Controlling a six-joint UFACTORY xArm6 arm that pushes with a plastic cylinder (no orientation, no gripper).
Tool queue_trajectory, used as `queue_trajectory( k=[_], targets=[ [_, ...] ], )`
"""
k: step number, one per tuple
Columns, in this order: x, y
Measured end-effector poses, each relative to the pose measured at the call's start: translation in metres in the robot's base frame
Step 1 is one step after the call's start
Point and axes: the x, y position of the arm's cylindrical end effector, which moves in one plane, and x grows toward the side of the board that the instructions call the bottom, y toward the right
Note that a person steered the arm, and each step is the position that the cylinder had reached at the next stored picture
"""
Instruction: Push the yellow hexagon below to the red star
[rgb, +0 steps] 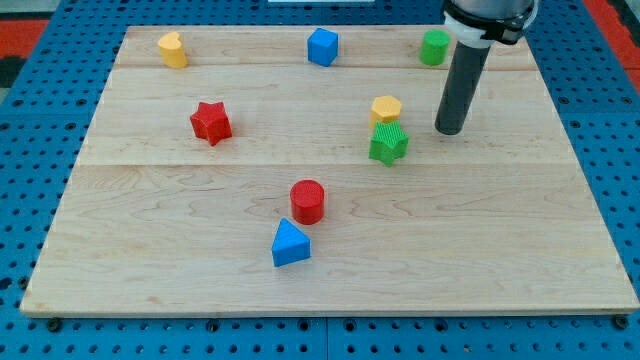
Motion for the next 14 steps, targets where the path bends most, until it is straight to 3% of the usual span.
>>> queue_trajectory(
  k=[2,5,8,9,10,11,13,14],
  targets=[
    [-0.066,-0.024],
    [-0.066,-0.033],
    [-0.017,-0.122],
    [0.016,-0.117],
    [0.024,-0.092],
    [0.067,-0.087],
    [0.109,-0.096],
    [0.11,-0.132]
  ],
)
